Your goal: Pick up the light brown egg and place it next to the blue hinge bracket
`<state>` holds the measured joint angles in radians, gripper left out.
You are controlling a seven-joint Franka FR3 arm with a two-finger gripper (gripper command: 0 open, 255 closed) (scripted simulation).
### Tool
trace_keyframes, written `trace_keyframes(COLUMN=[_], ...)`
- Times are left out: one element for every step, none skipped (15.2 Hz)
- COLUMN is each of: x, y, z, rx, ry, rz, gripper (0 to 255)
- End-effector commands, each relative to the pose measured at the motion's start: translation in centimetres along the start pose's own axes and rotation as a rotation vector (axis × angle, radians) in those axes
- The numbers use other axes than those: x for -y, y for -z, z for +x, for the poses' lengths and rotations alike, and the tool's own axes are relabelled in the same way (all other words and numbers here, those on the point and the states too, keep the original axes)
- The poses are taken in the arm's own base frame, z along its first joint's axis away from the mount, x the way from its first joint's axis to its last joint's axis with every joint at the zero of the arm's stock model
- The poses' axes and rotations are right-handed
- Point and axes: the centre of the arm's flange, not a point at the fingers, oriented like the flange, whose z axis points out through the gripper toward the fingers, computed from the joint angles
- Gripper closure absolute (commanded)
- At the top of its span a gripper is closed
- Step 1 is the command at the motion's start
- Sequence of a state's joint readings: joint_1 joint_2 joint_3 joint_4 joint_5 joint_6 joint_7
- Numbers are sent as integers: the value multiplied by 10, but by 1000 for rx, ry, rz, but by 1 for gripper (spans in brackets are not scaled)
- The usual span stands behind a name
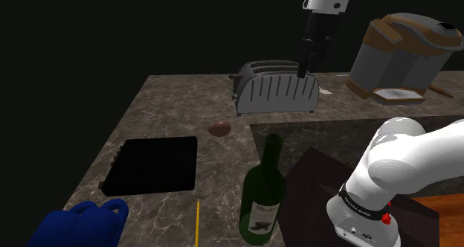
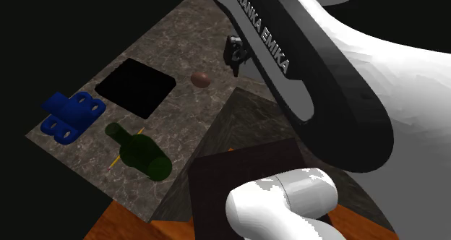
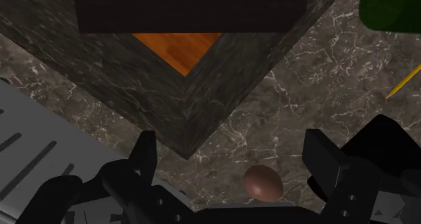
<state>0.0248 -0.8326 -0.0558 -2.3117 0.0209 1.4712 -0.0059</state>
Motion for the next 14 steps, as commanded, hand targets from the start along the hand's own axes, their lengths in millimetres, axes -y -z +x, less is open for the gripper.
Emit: trace_keyframes(x=[0, 0, 1, 1, 2, 3, 5, 6, 8, 10, 12, 14, 17, 19], y=[0, -10, -19, -29, -38, -48, -57, -66, -76, -85, -94, -104, -113, -122], z=[0, 9, 17, 26, 35, 44, 53, 61, 70, 79, 87, 96, 105, 113], rx=[0, -2, -5, -7, -9, -12, -14, -16, -19, -21, -23, -26, -28, -30], ry=[0, 21, 43, 64, 85, 107, 128, 149, 171, 192, 213, 235, 256, 277], rz=[0, 3, 5, 8, 11, 13, 16, 19, 21, 24, 27, 29, 32, 35], gripper=[0, 0, 0, 0, 0, 0, 0, 0, 0, 0, 0, 0, 0, 0])
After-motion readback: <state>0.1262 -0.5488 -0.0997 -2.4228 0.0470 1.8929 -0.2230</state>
